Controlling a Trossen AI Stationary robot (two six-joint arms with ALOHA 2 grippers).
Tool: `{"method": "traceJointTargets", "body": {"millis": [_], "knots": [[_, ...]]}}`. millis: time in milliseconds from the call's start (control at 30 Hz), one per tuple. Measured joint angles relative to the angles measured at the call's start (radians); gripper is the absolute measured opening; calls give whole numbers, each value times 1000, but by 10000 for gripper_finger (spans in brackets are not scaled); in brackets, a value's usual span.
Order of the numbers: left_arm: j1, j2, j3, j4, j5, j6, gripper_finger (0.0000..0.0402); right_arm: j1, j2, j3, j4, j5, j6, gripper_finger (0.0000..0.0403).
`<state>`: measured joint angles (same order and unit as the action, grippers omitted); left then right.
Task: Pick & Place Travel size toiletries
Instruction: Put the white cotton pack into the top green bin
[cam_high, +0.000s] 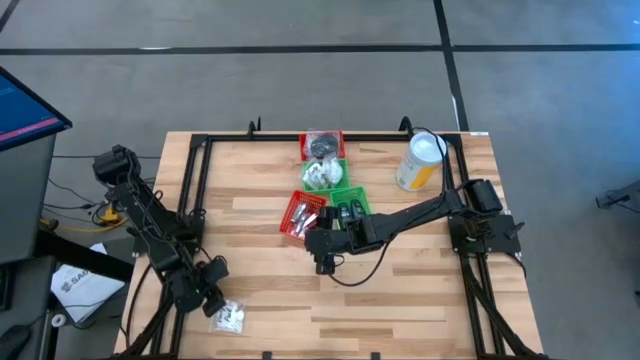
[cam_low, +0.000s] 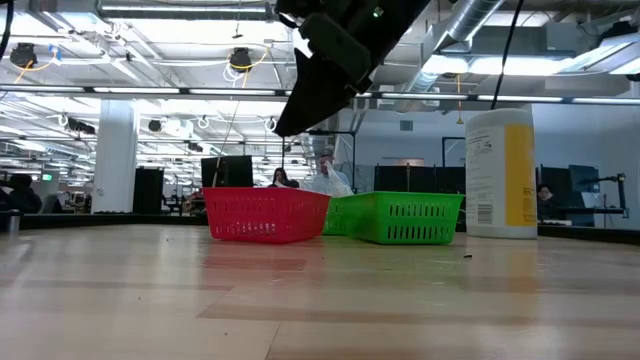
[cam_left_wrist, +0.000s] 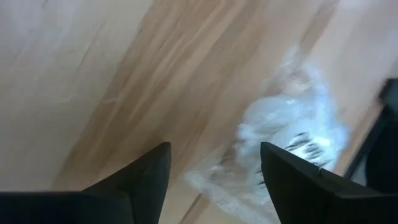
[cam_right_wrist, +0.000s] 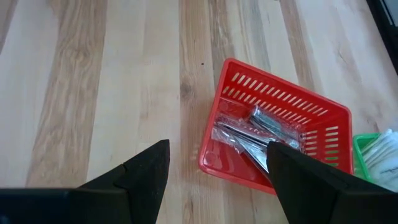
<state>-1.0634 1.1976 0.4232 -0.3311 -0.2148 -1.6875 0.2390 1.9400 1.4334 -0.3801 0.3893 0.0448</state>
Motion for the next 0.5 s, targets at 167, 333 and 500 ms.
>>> {"method": "traceJointTargets", "body": {"millis": [167, 333, 500], "knots": [[-5, -4, -40, 37, 54, -45, 226, 0, 0, 0, -5, 0, 5, 255], [-7, -2, -61, 138, 63, -44, 212, 0, 0, 0, -12, 0, 6, 255], [-26, 2, -61, 186, 134, -45, 189, 0, 0, 0, -12, 0, 6, 255]]}}
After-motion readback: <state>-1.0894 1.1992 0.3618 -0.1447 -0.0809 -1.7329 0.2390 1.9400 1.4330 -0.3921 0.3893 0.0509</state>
